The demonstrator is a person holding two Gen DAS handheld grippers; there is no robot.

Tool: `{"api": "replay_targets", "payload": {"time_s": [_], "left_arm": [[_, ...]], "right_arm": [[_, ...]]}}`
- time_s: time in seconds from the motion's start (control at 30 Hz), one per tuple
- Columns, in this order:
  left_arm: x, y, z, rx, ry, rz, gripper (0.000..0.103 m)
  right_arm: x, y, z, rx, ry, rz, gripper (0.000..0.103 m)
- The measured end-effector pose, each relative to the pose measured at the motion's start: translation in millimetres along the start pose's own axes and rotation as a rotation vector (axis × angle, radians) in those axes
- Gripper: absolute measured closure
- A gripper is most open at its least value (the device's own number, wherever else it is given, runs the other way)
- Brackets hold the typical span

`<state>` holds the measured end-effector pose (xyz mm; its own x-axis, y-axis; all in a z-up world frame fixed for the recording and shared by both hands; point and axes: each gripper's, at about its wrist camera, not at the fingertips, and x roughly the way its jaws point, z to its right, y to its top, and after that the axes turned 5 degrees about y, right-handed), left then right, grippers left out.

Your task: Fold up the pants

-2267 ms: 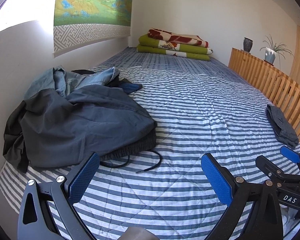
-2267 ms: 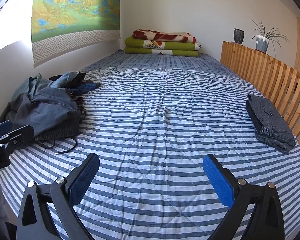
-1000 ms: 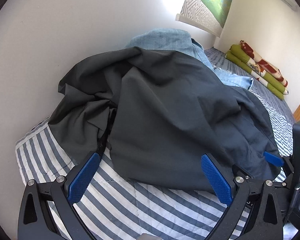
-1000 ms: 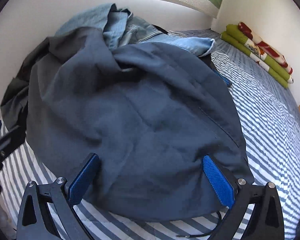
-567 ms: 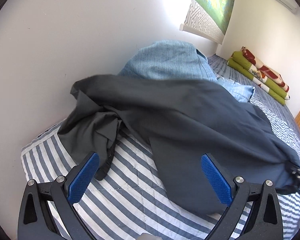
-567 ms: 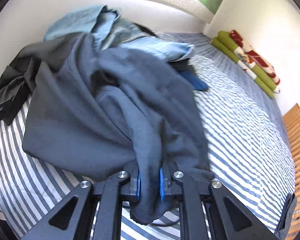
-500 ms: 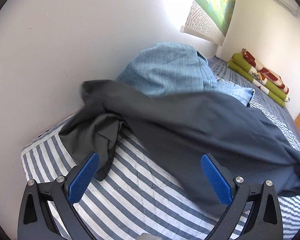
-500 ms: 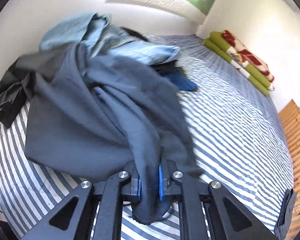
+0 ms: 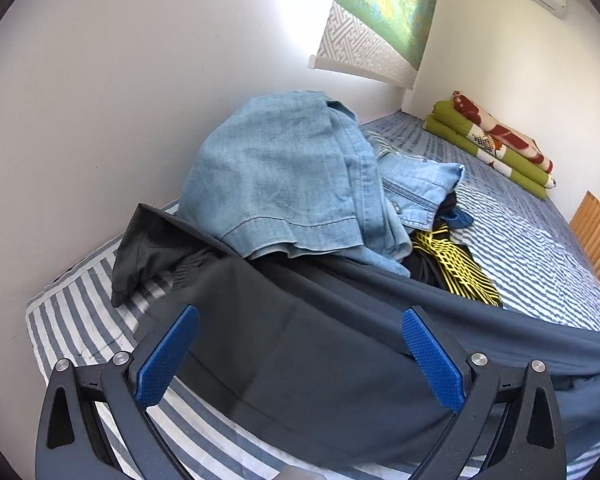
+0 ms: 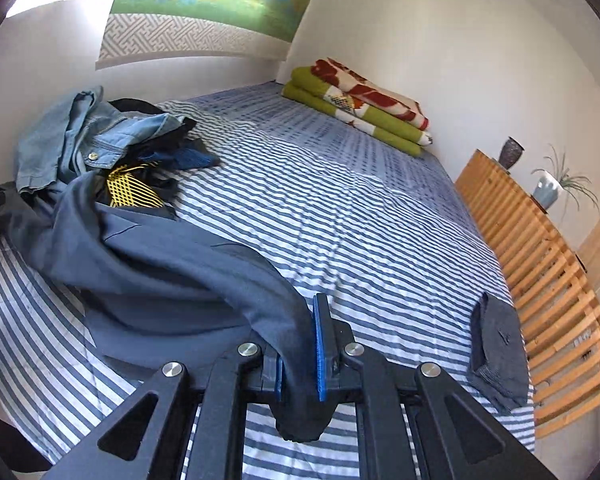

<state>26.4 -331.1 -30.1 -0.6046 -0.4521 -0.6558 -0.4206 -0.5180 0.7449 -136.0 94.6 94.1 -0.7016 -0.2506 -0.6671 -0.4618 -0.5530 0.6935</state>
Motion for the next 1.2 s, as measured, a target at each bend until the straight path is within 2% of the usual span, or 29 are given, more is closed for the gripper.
{"api": "replay_targets", "payload": {"time_s": [0.17,0.23,0.3,0.37,0.43,0.47,0.53,0.6,0.63,0.73,0.8,0.9,1.0,1.07,1.1,1.13,1.17,1.2], "left_arm": [[-14.8,-9.9,33.5,0.078,-0.059,0.016,0.001],[-15.2,-15.6,48.3,0.1,-0.111,-0.007,0.001],[-13.7,-24.4,63.8,0.109,-0.173,-0.046,0.001],[-12.8,-37.1,79.5,0.111,-0.245,-0.098,0.001],[-13.0,-49.3,97.6,0.132,-0.311,-0.145,0.001],[-15.8,-56.8,108.7,0.155,-0.337,-0.158,0.001],[-20.2,-68.8,131.7,0.204,-0.372,-0.184,0.001],[-25.3,-81.7,161.9,0.251,-0.415,-0.216,0.001],[-27.2,-86.3,177.2,0.275,-0.436,-0.236,0.001],[-38.4,-99.2,232.6,0.378,-0.501,-0.296,0.001],[-43.4,-107.0,268.6,0.441,-0.516,-0.323,0.001],[-45.8,-118.6,317.8,0.503,-0.536,-0.388,0.001],[-36.9,-133.6,350.7,0.528,-0.528,-0.466,0.001],[-29.9,-147.8,365.6,0.565,-0.494,-0.49,0.008],[-27.5,-154.8,370.8,0.57,-0.442,-0.5,0.019],[-26.2,-161.2,373.3,0.589,-0.426,-0.511,0.032],[-26.2,-167.0,373.7,0.607,-0.418,-0.522,0.038],[-26.6,-171.4,374.0,0.624,-0.414,-0.522,0.049]], "right_arm": [[-37.2,-32.8,76.3,0.11,-0.169,0.023,0.093],[-46.6,-44.5,110.5,0.185,-0.216,0.011,0.093],[-49.8,-58.5,133.1,0.243,-0.224,-0.011,0.093],[-41.7,-73.3,140.3,0.238,-0.152,-0.089,0.092],[-30.1,-90.7,135.8,0.21,-0.051,-0.18,0.084],[-28.9,-99.7,132.8,0.195,-0.021,-0.194,0.079],[-34.6,-113.4,129.4,0.178,0.007,-0.168,0.069],[-43.2,-125.3,140.9,0.211,0.015,-0.125,0.049],[-46.6,-130.9,149.1,0.245,0.018,-0.107,0.046],[-44.1,-143.3,189.5,0.39,0.06,-0.095,0.045],[-36.4,-149.1,210.8,0.465,0.098,-0.102,0.042],[-9.3,-155.5,225.7,0.489,0.119,-0.157,0.04],[31.1,-162.2,235.0,0.547,0.157,-0.219,0.038],[60.7,-169.0,239.7,0.62,0.192,-0.261,0.038],[74.0,-173.6,239.4,0.654,0.213,-0.282,0.038],[85.6,-176.7,237.4,0.685,0.242,-0.296,0.038],[94.2,-179.6,233.8,0.714,0.277,-0.306,0.039],[99.7,-182.5,228.8,0.738,0.308,-0.315,0.052]]}}
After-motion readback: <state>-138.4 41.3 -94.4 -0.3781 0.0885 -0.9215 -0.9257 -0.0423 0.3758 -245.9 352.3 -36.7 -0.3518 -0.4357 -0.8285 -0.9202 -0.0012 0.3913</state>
